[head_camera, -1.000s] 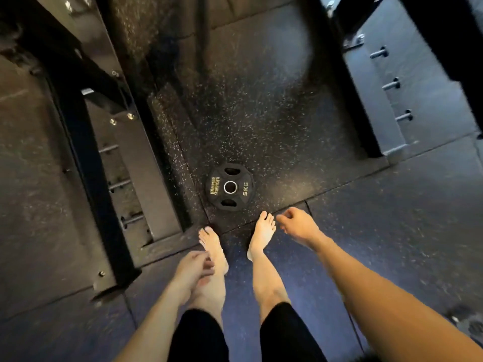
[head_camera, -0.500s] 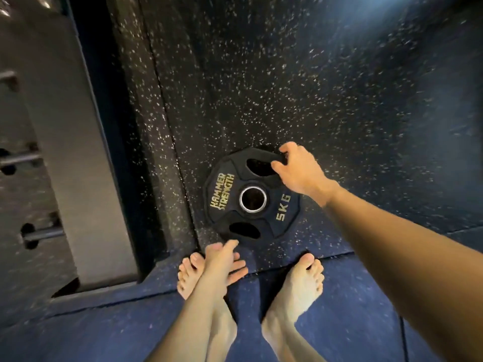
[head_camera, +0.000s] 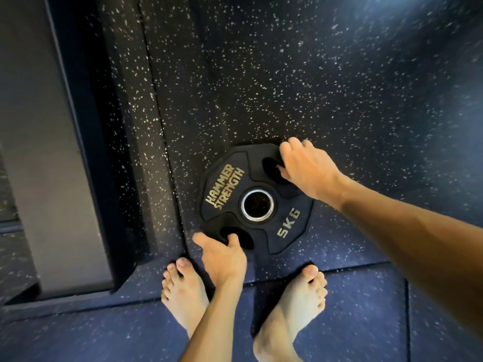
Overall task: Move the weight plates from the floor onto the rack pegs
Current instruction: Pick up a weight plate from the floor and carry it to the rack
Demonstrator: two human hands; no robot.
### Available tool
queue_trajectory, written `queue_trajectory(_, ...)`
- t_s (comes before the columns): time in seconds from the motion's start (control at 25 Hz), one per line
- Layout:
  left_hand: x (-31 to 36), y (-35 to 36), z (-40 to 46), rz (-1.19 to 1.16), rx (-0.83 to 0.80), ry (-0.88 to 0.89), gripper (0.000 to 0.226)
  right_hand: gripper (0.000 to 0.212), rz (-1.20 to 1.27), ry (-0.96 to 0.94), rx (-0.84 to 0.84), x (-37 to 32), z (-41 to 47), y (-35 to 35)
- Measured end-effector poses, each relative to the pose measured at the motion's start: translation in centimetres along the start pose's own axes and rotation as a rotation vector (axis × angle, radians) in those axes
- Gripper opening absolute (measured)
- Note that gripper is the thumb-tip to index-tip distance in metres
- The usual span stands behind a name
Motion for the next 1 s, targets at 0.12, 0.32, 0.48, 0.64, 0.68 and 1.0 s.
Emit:
queue_trajectory(0.12, 1.4, -3.5, -0.4, 0.182, 0.028, 0.010, 0.058, 0.029, 0.516, 0.227, -0.100, 1.4, -3.8, -0.9)
queue_trajectory(0.32, 6.1, -9.0, -4.2, -0.146, -0.171, 0.111, 0.019, 0.030, 0.957, 0.662, -0.295, 0.1, -11.4, -1.7)
queue_trajectory(0.48, 9.1, -15.5, -12.7, -0.271, -0.285, 0.172, 0.028, 0.024, 1.154, 0.769, -0.157, -2.2, -18.6, -9.0)
queue_trajectory(0.64, 10.1, -23.9, -22.5, -0.565, -0.412, 0.083, 0.022, 0.025, 1.261, 0.803, 0.000, -4.1, -24.6, -22.0)
queue_trajectory(0.68, 10.3, -26.2, -25.2, -0.684, -0.473, 0.041, 0.018, 0.025, 1.279, 0.810, 0.041, -4.5, -26.1, -25.8)
queue_trajectory(1.0, 12.8, -45.2, -47.1, -0.949, -0.634, 0.272, 0.029, 0.017, 1.502, 0.650, 0.415, -10.8, -41.0, -51.6)
Point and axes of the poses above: each hand's wrist, its own z-axis towards the middle knuckle, its own y-axis out of the palm, x = y × z, the point moved 1 cm from there along z, towards the middle knuckle, and after that the axes turned 1 degree about z, right-handed, at the moved point
